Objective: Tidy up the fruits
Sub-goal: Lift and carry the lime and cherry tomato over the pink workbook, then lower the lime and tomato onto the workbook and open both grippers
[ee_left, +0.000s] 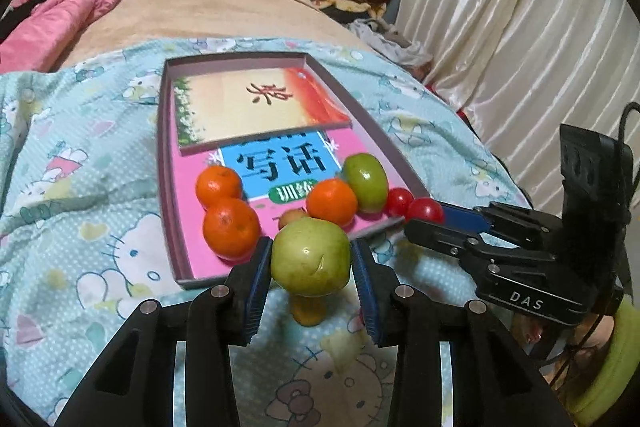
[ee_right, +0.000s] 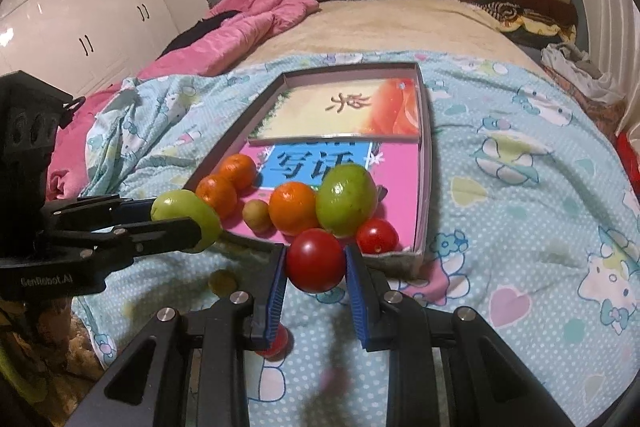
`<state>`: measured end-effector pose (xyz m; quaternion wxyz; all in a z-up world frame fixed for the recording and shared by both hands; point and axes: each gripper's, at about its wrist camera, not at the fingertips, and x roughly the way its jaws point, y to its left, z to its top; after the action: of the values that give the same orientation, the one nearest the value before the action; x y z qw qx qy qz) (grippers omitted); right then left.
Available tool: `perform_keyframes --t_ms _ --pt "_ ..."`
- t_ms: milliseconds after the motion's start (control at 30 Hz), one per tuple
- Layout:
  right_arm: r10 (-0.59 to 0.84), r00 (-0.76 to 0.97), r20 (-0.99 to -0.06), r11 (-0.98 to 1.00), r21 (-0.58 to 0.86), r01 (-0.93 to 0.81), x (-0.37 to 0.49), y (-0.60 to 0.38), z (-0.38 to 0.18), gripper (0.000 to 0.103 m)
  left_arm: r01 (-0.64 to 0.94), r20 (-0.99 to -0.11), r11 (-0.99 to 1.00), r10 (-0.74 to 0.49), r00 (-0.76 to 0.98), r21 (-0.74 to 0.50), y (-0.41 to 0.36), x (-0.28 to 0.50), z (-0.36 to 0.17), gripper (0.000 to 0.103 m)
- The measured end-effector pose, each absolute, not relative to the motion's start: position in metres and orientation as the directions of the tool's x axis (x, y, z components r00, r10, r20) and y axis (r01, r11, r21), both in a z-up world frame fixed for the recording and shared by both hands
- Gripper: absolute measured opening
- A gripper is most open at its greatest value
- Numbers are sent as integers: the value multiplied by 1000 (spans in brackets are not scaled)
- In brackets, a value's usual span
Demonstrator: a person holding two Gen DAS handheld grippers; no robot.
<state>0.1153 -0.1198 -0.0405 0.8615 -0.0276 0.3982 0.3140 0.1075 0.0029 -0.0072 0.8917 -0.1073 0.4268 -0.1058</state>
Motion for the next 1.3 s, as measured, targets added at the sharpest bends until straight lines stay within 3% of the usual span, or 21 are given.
perform_keyframes --t_ms 833,1300 --pt "502 577 -644 833 183 -522 133 -127 -26 29 47 -721 964 -228 655 -262 9 133 -5 40" --pt "442 602 -665 864 136 -485 148 -130 -31 29 29 -729 969 -205 653 -246 11 148 -20 40"
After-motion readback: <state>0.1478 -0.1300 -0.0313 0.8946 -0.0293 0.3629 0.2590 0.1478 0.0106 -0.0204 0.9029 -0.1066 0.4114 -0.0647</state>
